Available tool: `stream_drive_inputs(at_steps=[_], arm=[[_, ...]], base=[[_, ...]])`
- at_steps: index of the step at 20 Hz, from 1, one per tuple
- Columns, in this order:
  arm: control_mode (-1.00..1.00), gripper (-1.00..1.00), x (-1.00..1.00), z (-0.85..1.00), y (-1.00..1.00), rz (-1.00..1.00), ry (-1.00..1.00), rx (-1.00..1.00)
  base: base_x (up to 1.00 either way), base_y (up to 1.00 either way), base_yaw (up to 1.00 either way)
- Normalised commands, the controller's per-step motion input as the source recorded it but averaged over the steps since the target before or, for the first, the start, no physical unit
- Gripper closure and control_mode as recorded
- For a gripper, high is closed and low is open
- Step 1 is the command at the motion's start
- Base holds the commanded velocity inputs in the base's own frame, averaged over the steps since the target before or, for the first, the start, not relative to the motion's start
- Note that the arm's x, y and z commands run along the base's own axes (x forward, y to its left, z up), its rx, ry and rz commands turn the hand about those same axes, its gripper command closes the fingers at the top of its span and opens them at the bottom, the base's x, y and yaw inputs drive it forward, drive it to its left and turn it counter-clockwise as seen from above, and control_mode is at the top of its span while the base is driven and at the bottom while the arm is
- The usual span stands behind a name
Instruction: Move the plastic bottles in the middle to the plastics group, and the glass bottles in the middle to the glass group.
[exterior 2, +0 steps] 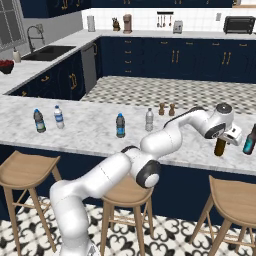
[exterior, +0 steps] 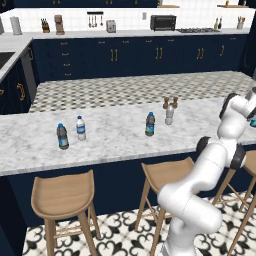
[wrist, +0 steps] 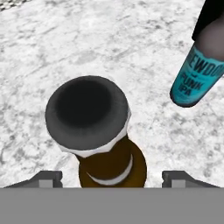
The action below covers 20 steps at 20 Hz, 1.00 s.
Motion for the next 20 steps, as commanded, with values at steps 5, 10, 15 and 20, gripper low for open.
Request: stream_drive_inputs(at_steps=[5, 10, 15, 20], arm=[[-1.00, -1.00, -0.02, 0.00, 0.01, 0.00, 0.00, 0.00], [-1.00, -1.00, -0.57, 0.02, 0.39, 0.00, -0.01, -0.01], [-1.00, -1.00, -0.63, 0.07, 0.75, 0.00, -0.02, -0.05], [-1.00, -1.00, -0.77, 0.00, 0.80, 0.00, 0.00, -0.05]], base=[[0.00, 0.00, 0.00], [0.00, 0.00, 0.00], [0.00, 0.00, 0.00], [0.00, 0.00, 0.00]])
